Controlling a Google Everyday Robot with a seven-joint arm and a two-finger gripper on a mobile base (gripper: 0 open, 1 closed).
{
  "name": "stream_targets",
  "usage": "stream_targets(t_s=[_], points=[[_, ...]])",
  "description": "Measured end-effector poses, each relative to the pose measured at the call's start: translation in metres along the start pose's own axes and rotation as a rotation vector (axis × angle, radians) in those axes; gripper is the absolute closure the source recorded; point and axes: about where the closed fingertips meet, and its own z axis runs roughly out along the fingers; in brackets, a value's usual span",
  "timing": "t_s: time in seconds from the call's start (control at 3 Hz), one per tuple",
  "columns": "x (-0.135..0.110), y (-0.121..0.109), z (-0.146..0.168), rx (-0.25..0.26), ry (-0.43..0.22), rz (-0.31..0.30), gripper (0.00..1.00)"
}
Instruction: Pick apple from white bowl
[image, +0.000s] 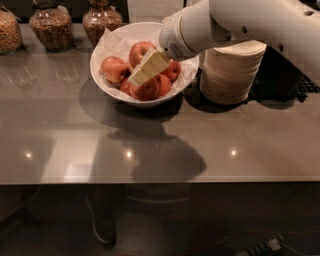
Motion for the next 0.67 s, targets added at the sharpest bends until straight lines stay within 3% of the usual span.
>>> stream_targets(t_s=[0.33,0.67], points=[[0.001,-0.001,0.013,-0.008,-0.003,0.015,0.18],[0.002,0.0,0.024,-0.019,-0.006,0.025,0.22]])
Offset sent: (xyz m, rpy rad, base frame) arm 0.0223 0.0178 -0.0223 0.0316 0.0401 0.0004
